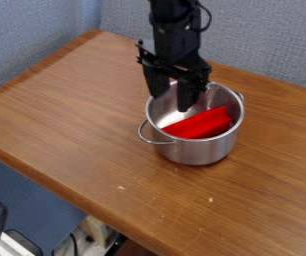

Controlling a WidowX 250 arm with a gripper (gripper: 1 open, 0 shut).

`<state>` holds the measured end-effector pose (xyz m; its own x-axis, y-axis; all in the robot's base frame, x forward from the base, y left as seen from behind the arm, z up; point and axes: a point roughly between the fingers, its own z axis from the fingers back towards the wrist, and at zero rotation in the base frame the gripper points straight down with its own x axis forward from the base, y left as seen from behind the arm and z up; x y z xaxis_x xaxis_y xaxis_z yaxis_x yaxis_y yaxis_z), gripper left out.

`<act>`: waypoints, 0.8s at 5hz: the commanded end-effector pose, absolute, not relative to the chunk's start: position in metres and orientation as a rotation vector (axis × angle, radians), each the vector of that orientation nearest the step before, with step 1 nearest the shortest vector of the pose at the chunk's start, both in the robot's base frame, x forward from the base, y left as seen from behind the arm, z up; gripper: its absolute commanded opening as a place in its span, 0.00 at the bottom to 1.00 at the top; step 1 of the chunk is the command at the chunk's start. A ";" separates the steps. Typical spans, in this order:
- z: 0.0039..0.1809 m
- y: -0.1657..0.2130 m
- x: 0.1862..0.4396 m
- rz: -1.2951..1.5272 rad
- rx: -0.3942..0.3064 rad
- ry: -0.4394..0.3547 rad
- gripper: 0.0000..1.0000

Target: Put the red object in the metal pot

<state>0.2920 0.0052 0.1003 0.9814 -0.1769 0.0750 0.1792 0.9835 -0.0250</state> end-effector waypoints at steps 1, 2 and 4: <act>0.129 0.014 0.300 -0.158 -0.019 -0.145 1.00; 0.139 0.015 0.301 -0.163 -0.016 -0.154 1.00; 0.166 0.016 0.304 -0.178 -0.008 -0.162 1.00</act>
